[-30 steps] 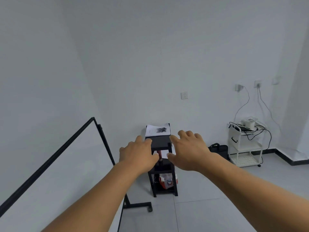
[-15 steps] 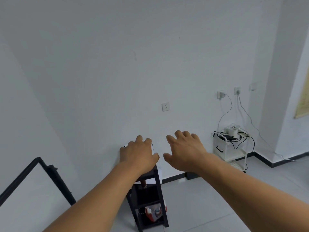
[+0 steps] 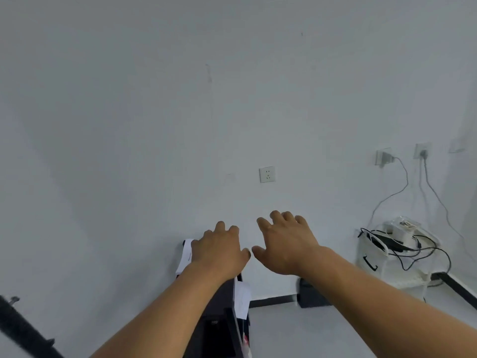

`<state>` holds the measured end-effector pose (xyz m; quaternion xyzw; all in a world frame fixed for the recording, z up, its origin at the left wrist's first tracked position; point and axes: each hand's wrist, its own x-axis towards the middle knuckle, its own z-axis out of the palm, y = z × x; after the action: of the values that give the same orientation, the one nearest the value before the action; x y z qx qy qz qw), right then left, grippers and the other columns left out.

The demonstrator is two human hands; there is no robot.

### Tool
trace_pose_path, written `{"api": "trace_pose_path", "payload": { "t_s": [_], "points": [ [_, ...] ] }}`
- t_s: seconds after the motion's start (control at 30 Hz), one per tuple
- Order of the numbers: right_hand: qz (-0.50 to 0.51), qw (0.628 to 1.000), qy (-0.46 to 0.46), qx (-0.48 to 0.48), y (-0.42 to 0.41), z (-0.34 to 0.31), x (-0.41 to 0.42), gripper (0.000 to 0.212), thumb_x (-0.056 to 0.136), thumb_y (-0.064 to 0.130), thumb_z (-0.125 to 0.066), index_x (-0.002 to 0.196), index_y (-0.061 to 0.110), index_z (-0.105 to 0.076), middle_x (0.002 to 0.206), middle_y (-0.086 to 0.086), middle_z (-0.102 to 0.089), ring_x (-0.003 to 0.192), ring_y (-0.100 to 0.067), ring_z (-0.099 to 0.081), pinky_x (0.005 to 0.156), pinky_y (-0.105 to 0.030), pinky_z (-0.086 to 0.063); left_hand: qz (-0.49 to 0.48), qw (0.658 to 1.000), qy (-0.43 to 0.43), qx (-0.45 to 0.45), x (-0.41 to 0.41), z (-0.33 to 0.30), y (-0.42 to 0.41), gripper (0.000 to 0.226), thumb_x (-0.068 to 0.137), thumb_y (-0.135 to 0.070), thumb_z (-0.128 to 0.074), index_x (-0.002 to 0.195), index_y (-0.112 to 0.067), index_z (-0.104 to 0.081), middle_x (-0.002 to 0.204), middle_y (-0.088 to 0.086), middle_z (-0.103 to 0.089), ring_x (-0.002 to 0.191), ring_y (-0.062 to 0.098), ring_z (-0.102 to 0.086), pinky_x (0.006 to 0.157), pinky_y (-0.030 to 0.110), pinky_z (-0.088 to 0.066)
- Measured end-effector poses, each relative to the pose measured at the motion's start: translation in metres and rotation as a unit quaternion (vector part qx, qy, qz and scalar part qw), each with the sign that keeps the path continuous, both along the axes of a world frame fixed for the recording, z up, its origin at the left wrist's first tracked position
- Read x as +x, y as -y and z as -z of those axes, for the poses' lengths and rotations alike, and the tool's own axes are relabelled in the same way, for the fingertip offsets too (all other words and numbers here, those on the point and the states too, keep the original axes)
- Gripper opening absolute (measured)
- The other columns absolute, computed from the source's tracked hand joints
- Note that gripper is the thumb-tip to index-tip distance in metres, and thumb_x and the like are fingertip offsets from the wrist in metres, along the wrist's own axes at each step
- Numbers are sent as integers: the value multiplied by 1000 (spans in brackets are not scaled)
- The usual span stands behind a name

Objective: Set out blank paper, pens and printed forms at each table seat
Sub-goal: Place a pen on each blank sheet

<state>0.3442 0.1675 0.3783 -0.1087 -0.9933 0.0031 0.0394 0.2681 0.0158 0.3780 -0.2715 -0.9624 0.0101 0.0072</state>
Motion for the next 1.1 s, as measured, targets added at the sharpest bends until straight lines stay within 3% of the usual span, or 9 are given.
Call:
{"api": "trace_pose_path", "payload": {
  "t_s": [0.37, 0.5, 0.73, 1.1],
  "points": [
    [-101, 994, 40, -2, -74, 19, -151, 72, 102, 67, -41, 159, 22, -37, 159, -11, -42, 145, -36, -41, 120, -53, -34, -114, 993, 31, 15, -129, 34, -59, 65, 103, -64, -49, 158, -29, -47, 151, 2, -50, 132, 30, -59, 104, 51, -55],
    [-136, 989, 65, 9, -81, 41, -215, 71, 102, 67, -41, 156, 21, -39, 154, -10, -45, 142, -36, -43, 119, -52, -34, -148, 987, 55, 25, -182, 68, -66, 61, 103, -64, -50, 152, -26, -51, 144, 2, -53, 127, 28, -61, 98, 47, -58],
    [-190, 976, 104, 19, -86, 80, -353, 70, 102, 67, -41, 155, 22, -40, 151, -9, -47, 139, -35, -45, 116, -51, -38, -196, 975, 100, 38, -295, 113, -76, 68, 104, -69, -49, 155, -23, -49, 151, 6, -51, 132, 31, -60, 101, 51, -58],
    [-297, 943, 149, 22, -78, 134, -510, 70, 102, 66, -40, 157, 23, -38, 155, -8, -46, 143, -33, -44, 117, -50, -38, -309, 934, 180, 24, -396, 166, -58, 60, 107, -57, -48, 154, -21, -46, 149, 7, -48, 131, 34, -57, 102, 54, -56]
  ]
}}
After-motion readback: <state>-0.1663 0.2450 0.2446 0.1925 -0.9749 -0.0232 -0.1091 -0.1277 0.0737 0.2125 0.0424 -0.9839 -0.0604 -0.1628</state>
